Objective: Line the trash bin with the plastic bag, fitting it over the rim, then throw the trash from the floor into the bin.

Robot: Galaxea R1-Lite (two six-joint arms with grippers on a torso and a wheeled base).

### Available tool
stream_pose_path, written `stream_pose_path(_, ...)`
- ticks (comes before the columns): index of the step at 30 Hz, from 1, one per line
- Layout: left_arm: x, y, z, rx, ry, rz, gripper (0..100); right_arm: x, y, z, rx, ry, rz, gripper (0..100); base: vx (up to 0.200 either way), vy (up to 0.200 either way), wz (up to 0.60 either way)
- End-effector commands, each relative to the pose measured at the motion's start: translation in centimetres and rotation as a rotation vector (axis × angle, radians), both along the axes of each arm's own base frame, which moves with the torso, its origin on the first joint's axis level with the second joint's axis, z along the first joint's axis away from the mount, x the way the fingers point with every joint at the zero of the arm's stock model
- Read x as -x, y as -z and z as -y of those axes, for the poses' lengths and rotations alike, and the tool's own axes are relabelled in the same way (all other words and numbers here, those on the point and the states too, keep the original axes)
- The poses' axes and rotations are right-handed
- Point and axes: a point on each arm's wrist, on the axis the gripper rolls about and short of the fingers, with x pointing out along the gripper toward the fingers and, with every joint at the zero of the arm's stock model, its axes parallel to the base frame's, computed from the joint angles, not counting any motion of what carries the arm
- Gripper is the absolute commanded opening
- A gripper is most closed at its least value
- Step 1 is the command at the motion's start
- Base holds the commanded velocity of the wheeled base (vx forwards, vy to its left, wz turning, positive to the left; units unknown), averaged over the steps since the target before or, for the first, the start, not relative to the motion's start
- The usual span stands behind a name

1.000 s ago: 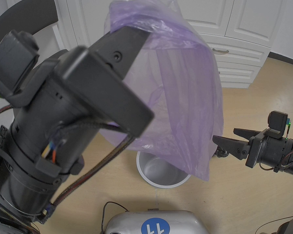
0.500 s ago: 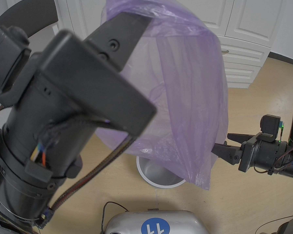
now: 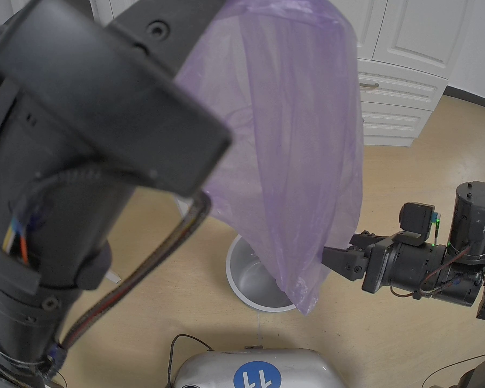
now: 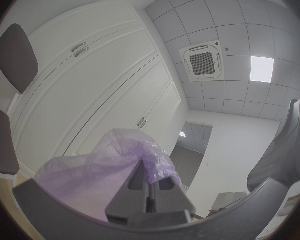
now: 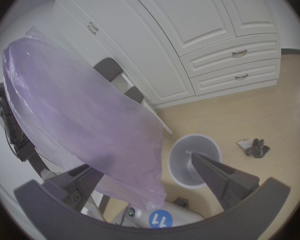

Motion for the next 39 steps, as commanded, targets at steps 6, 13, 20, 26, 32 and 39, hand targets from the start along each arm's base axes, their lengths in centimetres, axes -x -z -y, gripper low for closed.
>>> stream_pose_path(6, 1.5, -1.8, -1.9, 0.071, 0.025, 0.035, 0, -2.2, 5.9, -3.6, -0.162, -0.08, 0.021, 100, 0.0, 0.0, 0.0)
stream_pose_path(13, 2.1, -2.0, -2.0, 0.081, 0.047, 0.039, 0, -2.8, 7.1, -5.4, -0.291, -0.038, 0.076, 100, 0.0, 0.0, 0.0)
stream_pose_path(20, 2.2, -1.9, -1.8, 0.077, 0.056, 0.037, 0, -3.3, 7.7, -6.4, -0.292, 0.003, 0.067, 100, 0.0, 0.0, 0.0)
stream_pose_path(26, 2.3, -1.7, -1.4, 0.069, 0.072, 0.027, 0, -3.3, 7.5, -6.9, -0.328, 0.01, 0.054, 100, 0.0, 0.0, 0.0)
stream_pose_path(32, 2.0, -1.0, -0.3, 0.045, 0.085, 0.007, 0, -3.1, 6.4, -6.6, -0.353, 0.009, 0.079, 100, 0.0, 0.0, 0.0)
stream_pose_path(39, 1.3, -0.1, 0.8, 0.033, 0.113, -0.041, 0, -2.1, 4.6, -6.1, -0.393, -0.01, 0.123, 100, 0.0, 0.0, 0.0)
